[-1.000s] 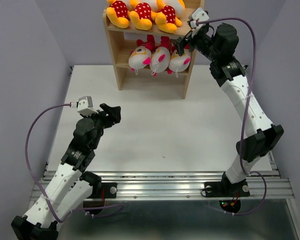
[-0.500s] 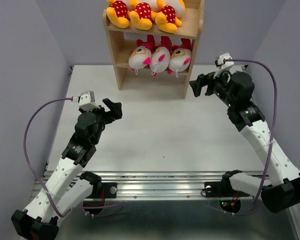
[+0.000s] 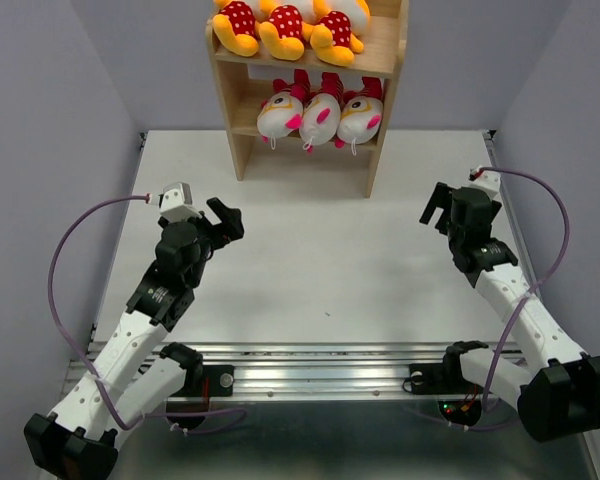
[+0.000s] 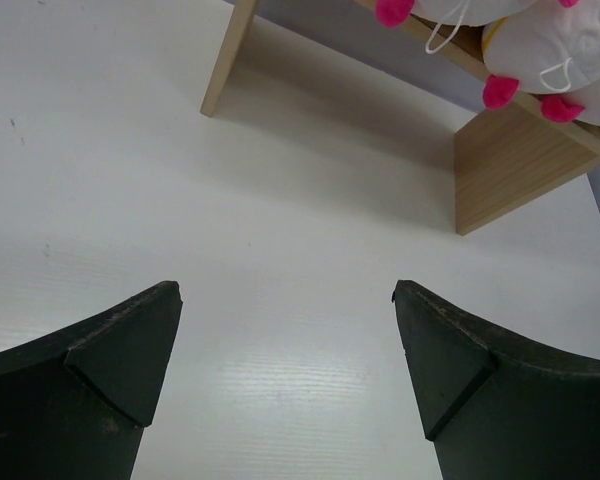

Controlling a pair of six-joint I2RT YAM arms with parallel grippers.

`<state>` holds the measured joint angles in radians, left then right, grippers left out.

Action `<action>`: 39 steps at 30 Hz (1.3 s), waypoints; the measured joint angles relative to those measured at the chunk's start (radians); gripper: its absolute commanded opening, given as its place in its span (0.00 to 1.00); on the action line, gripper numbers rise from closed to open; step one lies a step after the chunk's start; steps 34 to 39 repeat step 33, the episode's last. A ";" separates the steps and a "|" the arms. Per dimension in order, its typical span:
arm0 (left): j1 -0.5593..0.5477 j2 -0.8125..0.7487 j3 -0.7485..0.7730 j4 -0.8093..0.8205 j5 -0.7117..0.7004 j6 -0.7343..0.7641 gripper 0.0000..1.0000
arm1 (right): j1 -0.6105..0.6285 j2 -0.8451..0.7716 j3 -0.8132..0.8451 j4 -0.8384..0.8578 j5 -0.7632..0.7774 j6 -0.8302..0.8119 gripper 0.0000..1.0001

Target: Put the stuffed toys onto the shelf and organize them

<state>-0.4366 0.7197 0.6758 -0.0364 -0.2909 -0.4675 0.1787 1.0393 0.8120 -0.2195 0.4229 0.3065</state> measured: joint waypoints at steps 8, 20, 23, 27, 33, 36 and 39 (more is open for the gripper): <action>0.000 0.031 0.014 -0.025 -0.018 -0.022 0.99 | 0.000 -0.038 -0.042 -0.047 0.058 0.034 1.00; 0.000 0.061 0.034 -0.066 -0.077 -0.079 0.99 | 0.000 -0.026 -0.041 -0.100 0.108 0.032 1.00; 0.000 0.069 0.038 -0.080 -0.100 -0.093 0.99 | 0.000 -0.003 -0.034 -0.117 0.119 0.031 1.00; 0.000 0.069 0.038 -0.090 -0.121 -0.108 0.99 | 0.000 0.030 -0.027 -0.134 0.129 0.025 1.00; 0.000 0.069 0.038 -0.089 -0.142 -0.122 0.99 | 0.000 0.049 -0.026 -0.138 0.129 -0.003 1.00; 0.000 0.069 0.038 -0.089 -0.142 -0.122 0.99 | 0.000 0.049 -0.026 -0.138 0.129 -0.003 1.00; 0.000 0.069 0.038 -0.089 -0.142 -0.122 0.99 | 0.000 0.049 -0.026 -0.138 0.129 -0.003 1.00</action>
